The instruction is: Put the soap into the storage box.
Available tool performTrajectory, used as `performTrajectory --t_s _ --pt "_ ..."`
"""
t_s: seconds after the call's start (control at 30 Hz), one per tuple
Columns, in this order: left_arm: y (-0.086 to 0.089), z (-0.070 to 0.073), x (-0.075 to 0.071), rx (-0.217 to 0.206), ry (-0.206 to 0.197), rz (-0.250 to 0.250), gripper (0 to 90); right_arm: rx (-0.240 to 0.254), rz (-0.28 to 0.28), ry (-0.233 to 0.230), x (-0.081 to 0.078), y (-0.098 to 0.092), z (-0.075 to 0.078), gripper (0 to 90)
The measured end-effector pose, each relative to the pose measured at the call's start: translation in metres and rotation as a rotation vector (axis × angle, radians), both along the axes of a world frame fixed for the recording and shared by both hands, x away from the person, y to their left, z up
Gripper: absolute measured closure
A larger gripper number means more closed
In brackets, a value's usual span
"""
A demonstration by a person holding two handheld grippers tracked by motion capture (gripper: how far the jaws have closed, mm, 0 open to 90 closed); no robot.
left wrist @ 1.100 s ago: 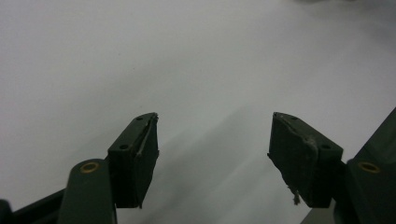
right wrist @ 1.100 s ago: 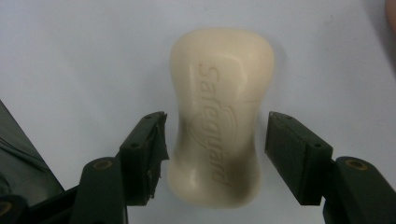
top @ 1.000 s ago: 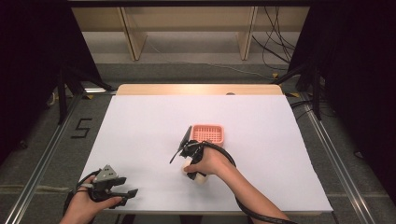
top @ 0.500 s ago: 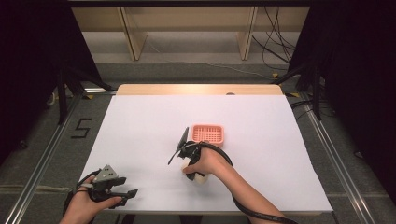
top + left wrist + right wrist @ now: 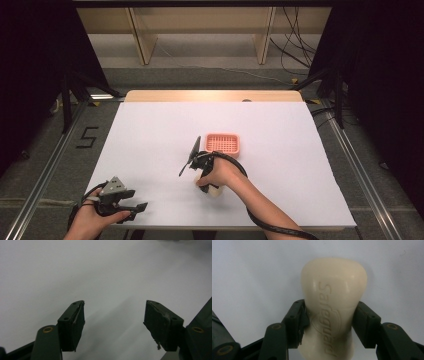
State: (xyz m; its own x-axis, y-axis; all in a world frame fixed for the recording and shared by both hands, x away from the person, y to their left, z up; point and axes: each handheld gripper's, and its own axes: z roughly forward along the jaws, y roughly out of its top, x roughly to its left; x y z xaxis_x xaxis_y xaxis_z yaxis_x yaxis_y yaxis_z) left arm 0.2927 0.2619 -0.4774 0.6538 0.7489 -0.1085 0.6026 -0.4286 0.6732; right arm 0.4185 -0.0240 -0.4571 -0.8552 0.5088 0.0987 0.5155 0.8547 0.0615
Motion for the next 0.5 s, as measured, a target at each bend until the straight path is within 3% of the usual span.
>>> performTrajectory --t_s 0.1,0.13,0.4,0.5 --pt "0.0000 0.0000 0.0000 0.000 0.000 0.000 32.4 0.025 -0.003 0.019 0.0002 -0.0002 -0.0019 49.3" --pt "0.0000 0.0000 0.0000 0.000 0.000 0.000 32.4 -0.008 -0.002 0.001 -0.0004 0.0005 0.0002 50.0" --pt "0.0001 -0.0001 -0.0001 -0.001 0.000 0.001 32.4 -0.013 0.000 -0.007 -0.0010 0.0003 0.0009 50.5" --pt "0.0000 -0.0002 0.0000 -0.002 -0.001 0.002 32.4 -0.006 0.043 -0.015 0.0004 -0.0020 0.0002 50.5"
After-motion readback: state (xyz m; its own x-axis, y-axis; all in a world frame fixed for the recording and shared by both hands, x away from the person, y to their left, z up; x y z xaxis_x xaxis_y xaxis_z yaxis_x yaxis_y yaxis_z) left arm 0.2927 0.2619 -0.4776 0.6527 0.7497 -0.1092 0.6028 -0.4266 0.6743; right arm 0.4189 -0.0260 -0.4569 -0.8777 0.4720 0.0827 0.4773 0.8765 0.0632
